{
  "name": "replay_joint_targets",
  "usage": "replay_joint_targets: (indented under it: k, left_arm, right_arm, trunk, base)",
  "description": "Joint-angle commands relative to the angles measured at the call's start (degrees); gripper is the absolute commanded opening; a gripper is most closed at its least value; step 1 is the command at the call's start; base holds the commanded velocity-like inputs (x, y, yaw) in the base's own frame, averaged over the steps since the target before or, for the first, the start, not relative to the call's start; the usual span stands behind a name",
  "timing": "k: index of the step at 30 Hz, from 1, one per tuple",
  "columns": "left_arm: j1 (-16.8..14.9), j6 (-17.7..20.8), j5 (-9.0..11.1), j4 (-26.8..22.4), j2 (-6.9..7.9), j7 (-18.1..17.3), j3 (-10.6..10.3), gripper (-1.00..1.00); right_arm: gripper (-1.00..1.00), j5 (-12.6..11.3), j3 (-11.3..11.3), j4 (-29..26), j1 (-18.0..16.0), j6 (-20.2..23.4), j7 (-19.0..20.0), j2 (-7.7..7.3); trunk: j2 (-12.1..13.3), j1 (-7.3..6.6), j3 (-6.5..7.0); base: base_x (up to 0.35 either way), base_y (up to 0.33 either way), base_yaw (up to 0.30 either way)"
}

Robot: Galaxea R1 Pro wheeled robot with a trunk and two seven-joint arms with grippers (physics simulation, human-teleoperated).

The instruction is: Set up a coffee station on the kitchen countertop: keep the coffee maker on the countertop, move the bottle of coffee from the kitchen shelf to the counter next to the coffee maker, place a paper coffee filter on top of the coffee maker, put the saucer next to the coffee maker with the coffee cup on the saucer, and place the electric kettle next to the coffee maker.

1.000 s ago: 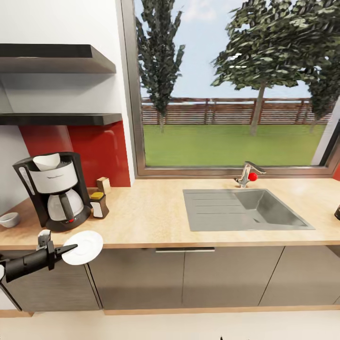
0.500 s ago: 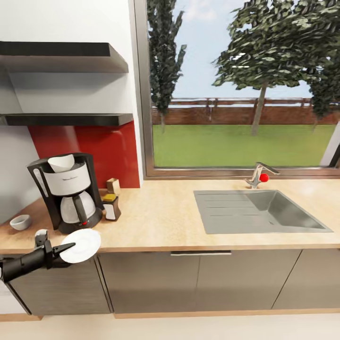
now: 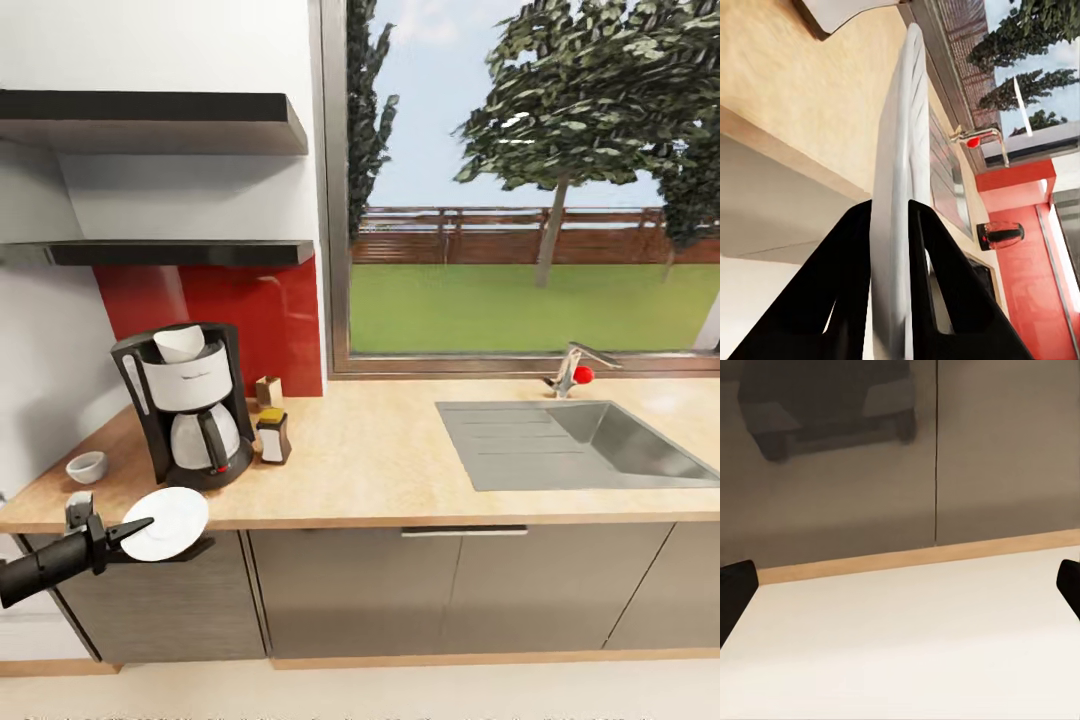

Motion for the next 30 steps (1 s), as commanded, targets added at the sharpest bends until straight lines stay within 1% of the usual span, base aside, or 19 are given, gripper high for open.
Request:
replay_joint_targets:
  k: [1,8,10,12,13,14,15,17,18,19,22,26,30]
  left_arm:
    - [0.0,0.0,-0.1,0.0,0.0,0.0,0.1,-1.0]
    - [0.0,-2.8,-0.1,0.5,0.08,0.3,0.1,-1.0]
    - [-0.1,-3.8,-0.1,0.5,0.09,2.6,0.1,-1.0]
    - [0.0,-6.5,-0.1,0.5,0.09,6.7,0.3,-1.0]
    - [0.0,-7.1,-0.1,0.5,0.07,7.5,0.4,-1.0]
    - [0.0,-9.3,-0.1,0.4,0.03,10.2,0.9,-1.0]
    - [0.0,-9.9,-0.1,0.4,0.02,11.1,1.0,-1.0]
    - [-0.1,-10.6,-0.1,0.3,0.01,13.0,1.2,-1.0]
    - [-0.1,-10.8,-0.1,0.3,-0.05,14.8,1.2,-1.0]
    - [-0.1,-10.9,0.0,0.2,-0.12,17.9,1.4,-1.0]
    - [-0.3,-10.9,0.1,-0.1,-0.24,22.4,1.4,-1.0]
    - [-0.8,-10.7,0.1,-0.2,-0.34,25.8,1.3,-1.0]
    - [-0.9,-10.4,0.0,-0.2,-0.33,26.3,1.2,-1.0]
  right_arm:
    - [1.0,0.1,-0.5,0.0,0.0,-0.2,0.4,-0.06]
    - [1.0,0.1,-0.6,0.0,0.3,-0.2,0.4,-0.41]
    - [1.0,0.1,-0.6,0.0,0.6,-0.3,0.4,-0.51]
    - [1.0,0.0,-0.6,0.0,0.8,-0.4,0.3,-0.6]
    - [1.0,0.0,-0.6,0.0,0.8,-0.4,0.3,-0.65]
    - [1.0,0.0,-0.6,-0.1,0.8,-0.4,0.0,-0.88]
    - [1.0,0.0,-0.6,-0.1,0.8,-0.4,-0.4,-0.99]
    - [1.0,0.0,-0.7,-0.1,0.9,-0.2,-1.2,-1.1]
    - [1.0,0.0,-0.7,-0.1,0.9,0.1,-1.7,-1.14]
    - [1.0,0.0,-0.7,-0.1,0.9,0.7,-2.8,-1.11]
    - [1.0,0.0,-0.7,-0.2,0.9,2.8,-4.4,-1.09]
    - [1.0,0.0,-0.7,-0.1,0.9,6.8,-4.9,-1.15]
    - [1.0,0.1,-0.5,0.0,0.9,7.7,-4.9,-1.17]
  trunk:
    - [-0.1,0.02,-0.13]
    - [-0.1,0.02,-0.13]
    - [-0.1,0.02,-0.13]
    - [-0.1,0.02,-0.13]
    - [-0.1,0.02,-0.13]
    - [-0.1,0.02,-0.13]
    - [-0.1,0.02,-0.13]
    - [-0.1,0.02,-0.13]
    - [-0.1,0.02,-0.13]
    - [-0.1,0.02,-0.13]
    - [-0.1,0.02,-0.13]
    - [-0.1,0.02,-0.13]
    - [-0.1,0.02,-0.13]
  base:
    - [-0.063,0.305,0.0]
    - [-0.013,0.306,0.0]
    - [-0.001,0.255,0.0]
    - [0.0,0.093,0.0]
    - [0.0,0.058,0.0]
    - [0.0,0.024,0.0]
    - [0.0,0.015,0.0]
    - [0.0,0.006,0.0]
    - [0.0,0.003,0.0]
    - [0.0,0.001,0.0]
    - [0.0,0.0,0.0]
    - [0.0,0.0,0.0]
    - [0.0,0.0,0.0]
